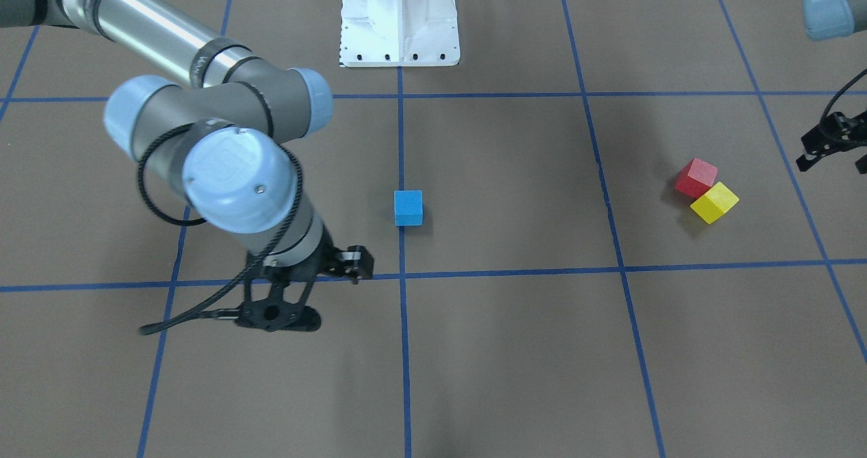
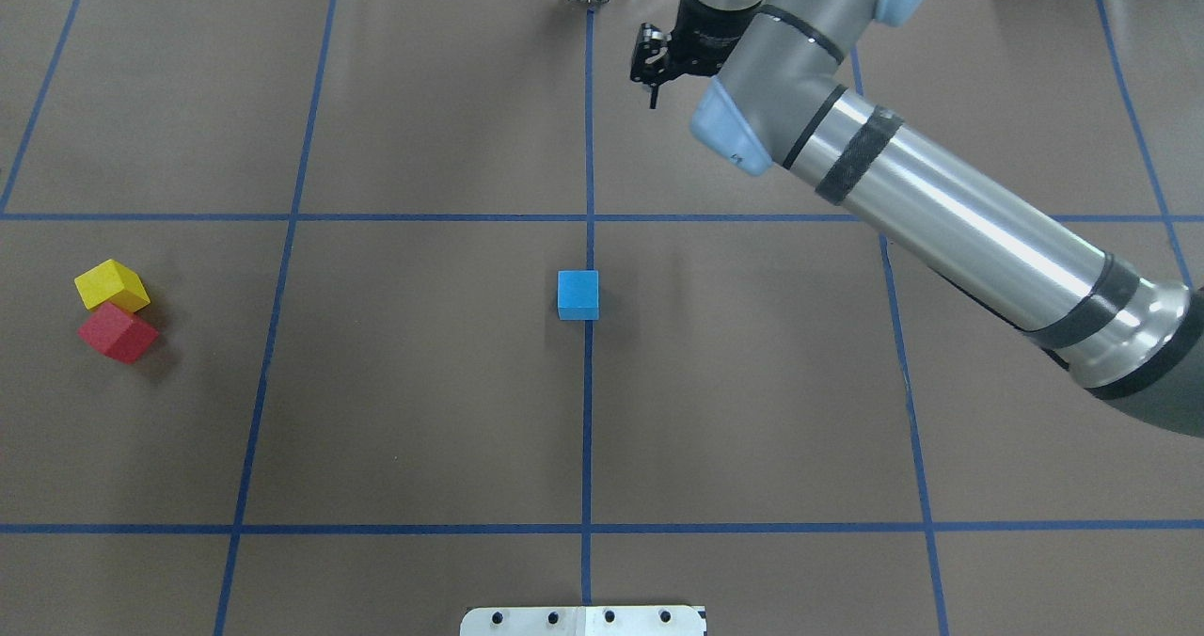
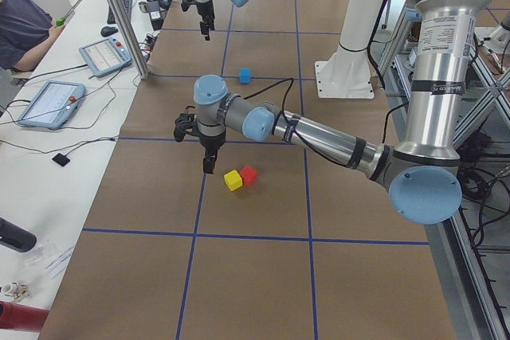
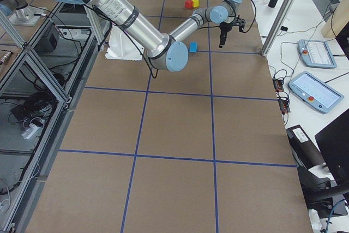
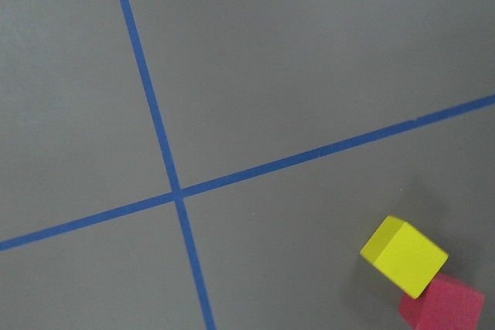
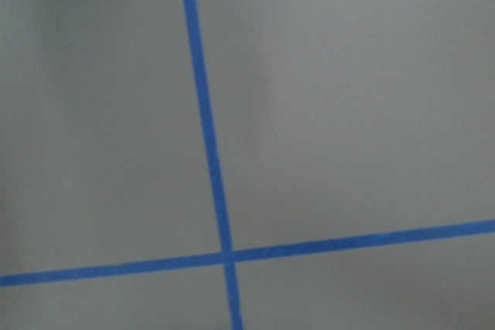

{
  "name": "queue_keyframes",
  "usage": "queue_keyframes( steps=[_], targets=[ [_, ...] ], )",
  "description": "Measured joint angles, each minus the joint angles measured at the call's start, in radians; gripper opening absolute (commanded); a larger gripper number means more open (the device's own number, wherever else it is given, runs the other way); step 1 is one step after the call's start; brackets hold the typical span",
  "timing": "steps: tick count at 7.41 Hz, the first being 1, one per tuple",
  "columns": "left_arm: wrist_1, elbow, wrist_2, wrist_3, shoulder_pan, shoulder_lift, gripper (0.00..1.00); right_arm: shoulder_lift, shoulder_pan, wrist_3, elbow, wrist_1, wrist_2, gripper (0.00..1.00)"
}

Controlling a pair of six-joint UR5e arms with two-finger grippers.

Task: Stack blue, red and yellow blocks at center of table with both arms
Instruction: 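Release the blue cube at center and withdraw the right gripper, then reach the left gripper to the red cube under the yellow cube and grasp it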

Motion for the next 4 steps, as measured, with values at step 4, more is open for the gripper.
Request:
queue_keyframes(
  steps=[4],
  targets=[
    [-0.272,-0.053,0.195,-0.440,0.250,0.157,0.98,-0.219,0.141,-0.354,0.110,-0.023,0.002,1.00]
  ],
)
